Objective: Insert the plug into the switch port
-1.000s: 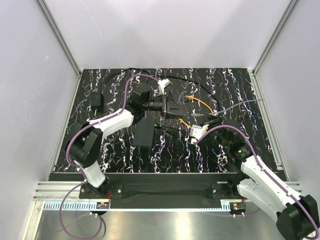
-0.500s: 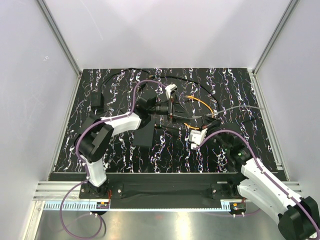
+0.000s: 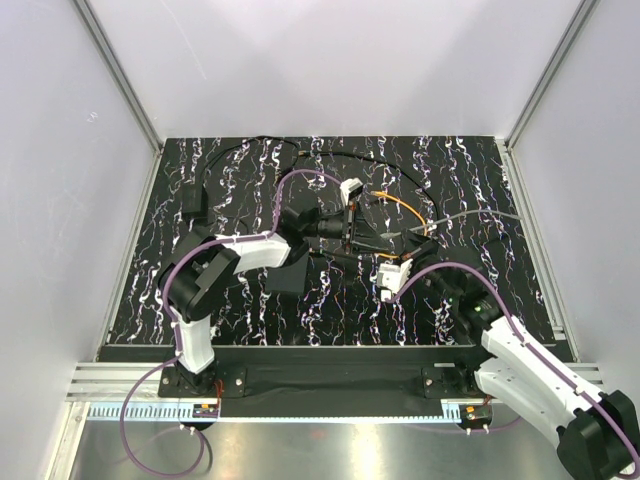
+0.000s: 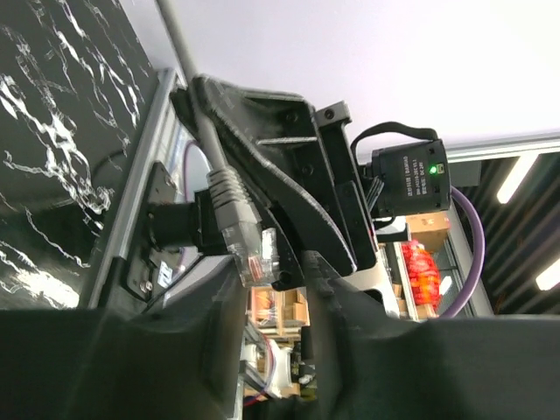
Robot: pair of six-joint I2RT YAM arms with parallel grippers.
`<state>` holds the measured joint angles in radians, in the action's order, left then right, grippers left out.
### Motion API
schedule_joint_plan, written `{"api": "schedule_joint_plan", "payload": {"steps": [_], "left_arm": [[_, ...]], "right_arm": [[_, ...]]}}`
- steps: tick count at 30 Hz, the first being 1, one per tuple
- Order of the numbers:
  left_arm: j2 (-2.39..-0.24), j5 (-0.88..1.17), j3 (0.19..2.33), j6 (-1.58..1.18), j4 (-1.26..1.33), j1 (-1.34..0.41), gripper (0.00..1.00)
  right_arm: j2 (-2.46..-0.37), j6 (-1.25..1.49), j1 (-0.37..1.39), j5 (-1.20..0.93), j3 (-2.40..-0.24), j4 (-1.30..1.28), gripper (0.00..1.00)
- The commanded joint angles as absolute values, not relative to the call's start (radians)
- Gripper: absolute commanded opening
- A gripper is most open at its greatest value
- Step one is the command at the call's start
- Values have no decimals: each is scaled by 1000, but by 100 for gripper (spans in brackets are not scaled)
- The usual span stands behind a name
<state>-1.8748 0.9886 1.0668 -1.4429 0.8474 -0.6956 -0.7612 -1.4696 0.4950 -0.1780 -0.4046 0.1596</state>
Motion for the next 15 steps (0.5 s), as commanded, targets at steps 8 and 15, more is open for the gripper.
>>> {"api": "schedule_joint_plan", "payload": {"steps": [8,15], "left_arm": [[-1850,1071,1046,-1398,931,-689,0],[-1767,1118,1081,-975,432,-657,0]], "right_arm": [[-684,-1419,505,-281,-445,7,51],[-725,-1180,506,-363,-692,-490,66]]}}
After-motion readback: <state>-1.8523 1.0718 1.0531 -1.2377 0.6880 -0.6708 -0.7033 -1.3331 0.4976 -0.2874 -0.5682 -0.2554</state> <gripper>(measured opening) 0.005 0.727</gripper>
